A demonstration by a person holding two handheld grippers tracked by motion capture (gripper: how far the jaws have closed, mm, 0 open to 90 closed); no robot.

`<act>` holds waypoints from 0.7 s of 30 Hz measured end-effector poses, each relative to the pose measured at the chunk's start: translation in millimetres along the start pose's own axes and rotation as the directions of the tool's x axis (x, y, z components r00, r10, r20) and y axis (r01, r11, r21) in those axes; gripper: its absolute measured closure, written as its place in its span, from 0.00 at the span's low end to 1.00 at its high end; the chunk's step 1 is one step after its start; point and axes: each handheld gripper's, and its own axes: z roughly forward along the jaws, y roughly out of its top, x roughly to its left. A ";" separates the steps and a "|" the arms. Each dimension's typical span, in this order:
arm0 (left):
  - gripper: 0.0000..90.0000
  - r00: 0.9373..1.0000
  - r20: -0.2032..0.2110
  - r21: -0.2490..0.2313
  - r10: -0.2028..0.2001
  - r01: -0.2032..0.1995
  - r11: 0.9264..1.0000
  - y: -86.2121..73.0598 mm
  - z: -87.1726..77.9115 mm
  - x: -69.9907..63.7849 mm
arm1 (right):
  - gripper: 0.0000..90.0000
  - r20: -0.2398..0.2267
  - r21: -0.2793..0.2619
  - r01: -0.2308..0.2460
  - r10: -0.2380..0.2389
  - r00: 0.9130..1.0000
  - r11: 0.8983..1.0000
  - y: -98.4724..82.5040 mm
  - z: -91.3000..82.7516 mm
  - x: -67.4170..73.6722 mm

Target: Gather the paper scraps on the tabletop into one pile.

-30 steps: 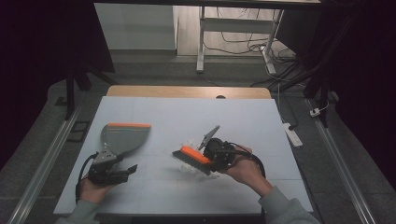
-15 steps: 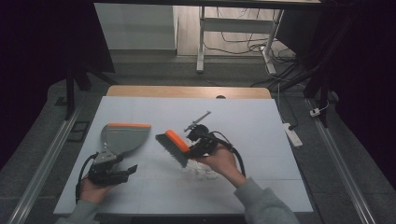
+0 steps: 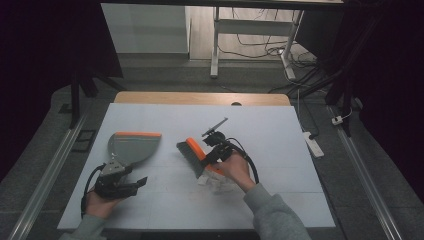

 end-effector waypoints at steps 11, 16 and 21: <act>0.32 1.000 -0.002 0.002 0.001 -0.001 1.000 -0.3 -0.1 -0.1 | 0.78 -0.002 -0.183 0.104 -0.106 0.994 0.978 -28.1 -80.1 3.7; 0.32 1.000 -0.003 -0.001 0.001 -0.001 1.000 0.0 -0.5 -1.4 | 0.78 0.086 -0.176 0.064 -0.050 0.995 0.982 -60.9 -109.8 -15.8; 0.32 1.000 -0.003 0.002 0.000 0.000 1.000 0.2 0.3 -1.3 | 0.78 0.116 -0.158 -0.094 0.113 0.987 0.983 -109.3 -117.6 -51.8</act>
